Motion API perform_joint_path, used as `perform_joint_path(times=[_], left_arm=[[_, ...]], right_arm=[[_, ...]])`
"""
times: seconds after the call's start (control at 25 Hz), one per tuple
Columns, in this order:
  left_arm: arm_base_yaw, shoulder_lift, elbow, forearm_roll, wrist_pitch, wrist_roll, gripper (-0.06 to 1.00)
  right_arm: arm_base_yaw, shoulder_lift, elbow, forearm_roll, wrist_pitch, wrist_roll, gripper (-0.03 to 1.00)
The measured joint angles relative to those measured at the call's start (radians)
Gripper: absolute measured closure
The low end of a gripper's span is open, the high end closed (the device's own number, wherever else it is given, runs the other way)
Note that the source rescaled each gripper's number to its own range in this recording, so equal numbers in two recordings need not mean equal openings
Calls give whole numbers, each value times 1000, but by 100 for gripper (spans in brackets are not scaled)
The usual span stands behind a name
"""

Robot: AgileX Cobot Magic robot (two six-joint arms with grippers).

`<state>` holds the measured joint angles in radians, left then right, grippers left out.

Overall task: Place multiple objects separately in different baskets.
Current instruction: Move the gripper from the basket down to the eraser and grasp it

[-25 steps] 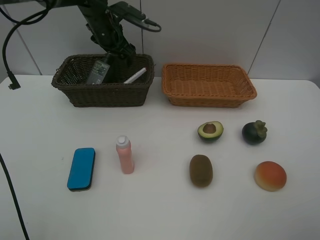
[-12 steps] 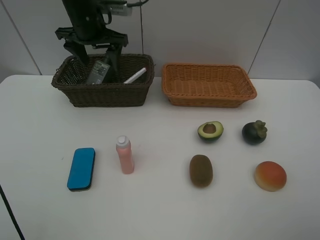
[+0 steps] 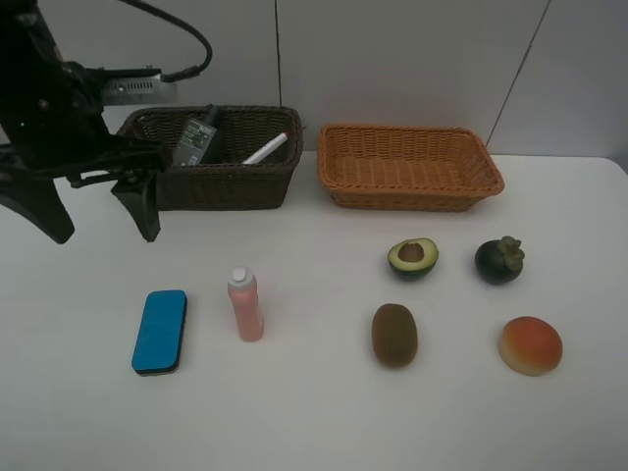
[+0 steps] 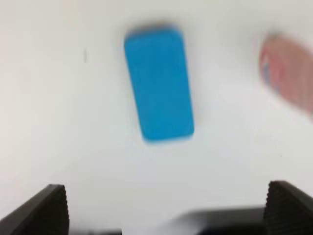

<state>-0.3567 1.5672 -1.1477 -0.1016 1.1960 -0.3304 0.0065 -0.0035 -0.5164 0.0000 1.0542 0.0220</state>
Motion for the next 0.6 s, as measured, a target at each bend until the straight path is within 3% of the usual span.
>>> perform_joint_path(times=[0.16,0.36,0.6], left_arm=[[0,-85,197,-33,-86,-71,-5],[0,-91,373,-52,-268,-122,-5],[0,-73,444,-55,-478,-123,-5]], right_arm=[[0,0,0,0,0,0,-3],[0,0,0,0,0,0,-3],[0,0,0,0,0,0,-3]])
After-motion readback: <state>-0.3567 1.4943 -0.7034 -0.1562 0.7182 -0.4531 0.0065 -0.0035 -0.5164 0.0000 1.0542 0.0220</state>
